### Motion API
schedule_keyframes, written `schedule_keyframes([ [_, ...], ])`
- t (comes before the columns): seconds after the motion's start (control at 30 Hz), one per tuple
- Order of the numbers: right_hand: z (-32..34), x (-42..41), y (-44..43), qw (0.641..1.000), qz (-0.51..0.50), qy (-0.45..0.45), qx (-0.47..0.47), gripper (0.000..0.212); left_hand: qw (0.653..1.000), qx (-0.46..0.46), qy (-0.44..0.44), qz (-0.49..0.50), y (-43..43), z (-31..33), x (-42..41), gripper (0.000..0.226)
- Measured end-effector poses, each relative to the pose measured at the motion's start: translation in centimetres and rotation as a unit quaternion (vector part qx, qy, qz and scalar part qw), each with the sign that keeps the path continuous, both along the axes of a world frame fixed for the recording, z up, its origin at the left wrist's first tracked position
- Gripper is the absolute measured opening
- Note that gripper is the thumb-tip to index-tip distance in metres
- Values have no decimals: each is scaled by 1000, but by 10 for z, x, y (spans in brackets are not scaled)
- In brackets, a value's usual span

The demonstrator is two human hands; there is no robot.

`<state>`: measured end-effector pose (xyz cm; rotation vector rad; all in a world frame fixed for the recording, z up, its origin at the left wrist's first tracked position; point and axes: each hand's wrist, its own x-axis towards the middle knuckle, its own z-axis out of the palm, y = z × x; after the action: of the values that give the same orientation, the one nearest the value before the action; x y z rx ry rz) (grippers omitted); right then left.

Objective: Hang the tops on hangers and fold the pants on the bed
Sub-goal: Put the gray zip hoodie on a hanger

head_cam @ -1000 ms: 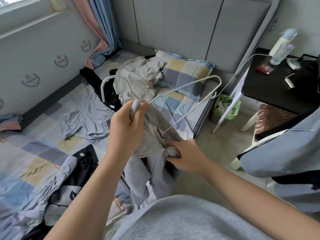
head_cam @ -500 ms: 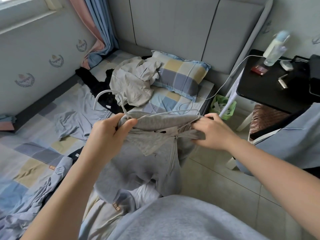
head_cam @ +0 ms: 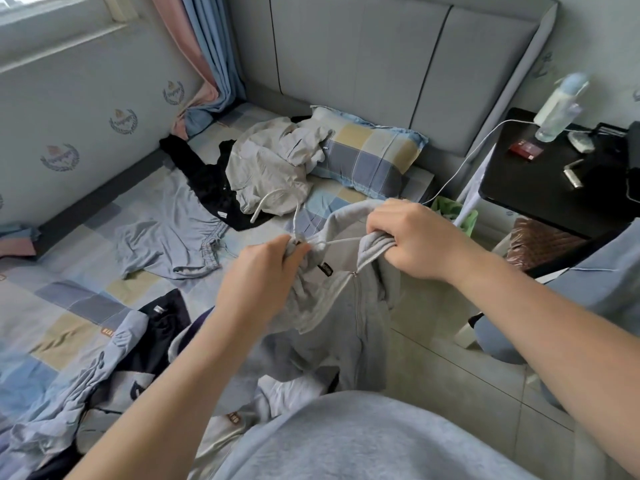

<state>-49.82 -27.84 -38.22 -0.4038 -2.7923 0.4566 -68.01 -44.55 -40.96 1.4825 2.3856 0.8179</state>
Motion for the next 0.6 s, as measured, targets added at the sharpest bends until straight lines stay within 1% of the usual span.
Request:
schedule_keyframes([
  [0.13,15,0,-10,998,12,56,-8,15,1000,18,13,-1,6,2,8,46],
  [0.2,17,5,-6,997,-2,75,-16,17,1000,15,14,0,7,1,9,46],
  [0.37,12,22,20,993,-92,64,-33,28,999,-35,-1,13,14,-4,5,44],
  [0.47,11,31,32,987,-143,49,-49,30,995,-94,31,-15,18,-11,2,48],
  [0.53,13,29,30,988,-143,41,-54,31,987,-149,56,-26,21,-16,7,48],
  [0.6,17,25,20,991,-111,51,-50,29,986,-156,48,-22,27,-20,12,46],
])
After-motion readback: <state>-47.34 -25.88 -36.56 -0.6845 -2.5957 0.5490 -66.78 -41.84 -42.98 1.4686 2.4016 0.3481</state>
